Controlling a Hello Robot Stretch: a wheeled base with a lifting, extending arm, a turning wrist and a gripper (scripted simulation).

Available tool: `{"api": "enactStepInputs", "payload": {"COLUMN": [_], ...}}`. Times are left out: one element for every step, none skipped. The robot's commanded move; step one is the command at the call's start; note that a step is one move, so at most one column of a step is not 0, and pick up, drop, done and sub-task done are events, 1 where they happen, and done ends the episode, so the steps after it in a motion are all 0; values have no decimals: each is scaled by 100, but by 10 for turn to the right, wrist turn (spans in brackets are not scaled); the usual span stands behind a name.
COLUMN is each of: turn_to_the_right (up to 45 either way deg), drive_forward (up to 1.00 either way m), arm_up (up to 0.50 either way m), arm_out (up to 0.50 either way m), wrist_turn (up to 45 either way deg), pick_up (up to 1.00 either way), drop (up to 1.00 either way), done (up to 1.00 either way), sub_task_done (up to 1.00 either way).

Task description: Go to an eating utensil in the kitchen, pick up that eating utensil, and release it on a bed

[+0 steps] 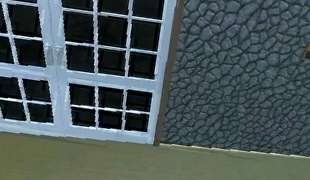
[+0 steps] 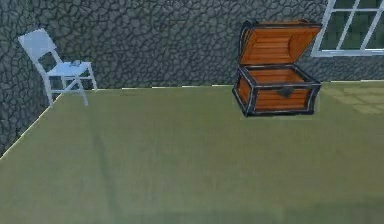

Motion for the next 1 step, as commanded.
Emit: {"api": "enactStepInputs", "payload": {"turn_to_the_right": [0], "drive_forward": [35], "arm_up": [0], "arm_out": [0], "wrist_turn": [0], "pick_up": [0], "drop": [0], "done": [0], "sub_task_done": [0]}}
